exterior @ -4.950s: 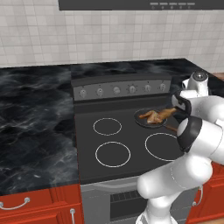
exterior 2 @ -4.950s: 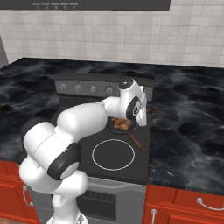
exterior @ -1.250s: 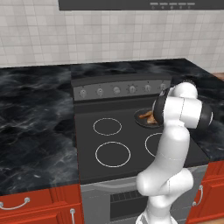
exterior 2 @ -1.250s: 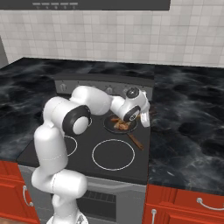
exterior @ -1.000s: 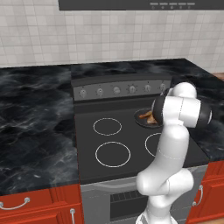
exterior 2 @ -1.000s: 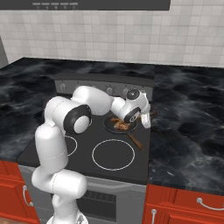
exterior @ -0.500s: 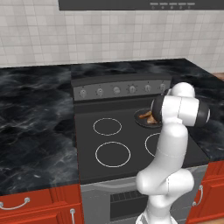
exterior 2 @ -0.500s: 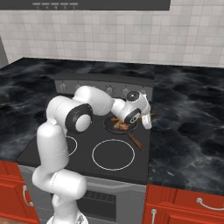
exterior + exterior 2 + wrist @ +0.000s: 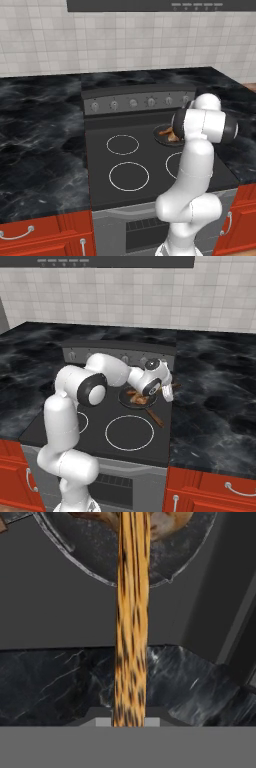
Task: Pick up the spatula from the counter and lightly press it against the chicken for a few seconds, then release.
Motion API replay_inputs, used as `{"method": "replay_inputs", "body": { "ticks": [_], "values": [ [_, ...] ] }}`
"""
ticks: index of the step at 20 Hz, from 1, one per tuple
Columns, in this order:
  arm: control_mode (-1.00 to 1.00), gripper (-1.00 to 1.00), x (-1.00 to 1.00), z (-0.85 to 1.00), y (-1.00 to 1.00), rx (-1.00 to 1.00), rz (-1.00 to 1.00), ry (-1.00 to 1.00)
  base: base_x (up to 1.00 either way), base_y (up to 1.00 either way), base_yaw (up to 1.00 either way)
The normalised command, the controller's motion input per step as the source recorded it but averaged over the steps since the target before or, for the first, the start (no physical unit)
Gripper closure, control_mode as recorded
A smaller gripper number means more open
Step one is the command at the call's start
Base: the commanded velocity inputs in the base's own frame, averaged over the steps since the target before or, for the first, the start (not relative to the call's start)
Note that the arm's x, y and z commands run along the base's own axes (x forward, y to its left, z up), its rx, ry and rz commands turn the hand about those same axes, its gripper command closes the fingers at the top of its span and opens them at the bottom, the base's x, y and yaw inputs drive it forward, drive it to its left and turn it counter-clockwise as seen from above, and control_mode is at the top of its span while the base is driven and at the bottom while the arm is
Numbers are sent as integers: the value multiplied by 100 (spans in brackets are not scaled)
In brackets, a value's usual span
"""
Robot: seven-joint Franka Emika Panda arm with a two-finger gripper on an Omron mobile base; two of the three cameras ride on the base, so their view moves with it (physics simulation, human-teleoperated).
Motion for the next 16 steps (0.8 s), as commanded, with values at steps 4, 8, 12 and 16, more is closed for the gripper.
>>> {"method": "replay_inputs", "body": {
  "ticks": [4, 8, 12, 16],
  "values": [
    [-100, 100, 9, -3, 0, 0, 3, 0, 0, 0, 0],
    [-100, 100, 5, -10, 0, 0, 2, 0, 0, 0, 0],
    [-100, 100, 1, -11, 0, 0, 2, 0, 0, 0, 0],
    [-100, 100, 2, -13, 0, 0, 1, 0, 0, 0, 0]
  ]
}}
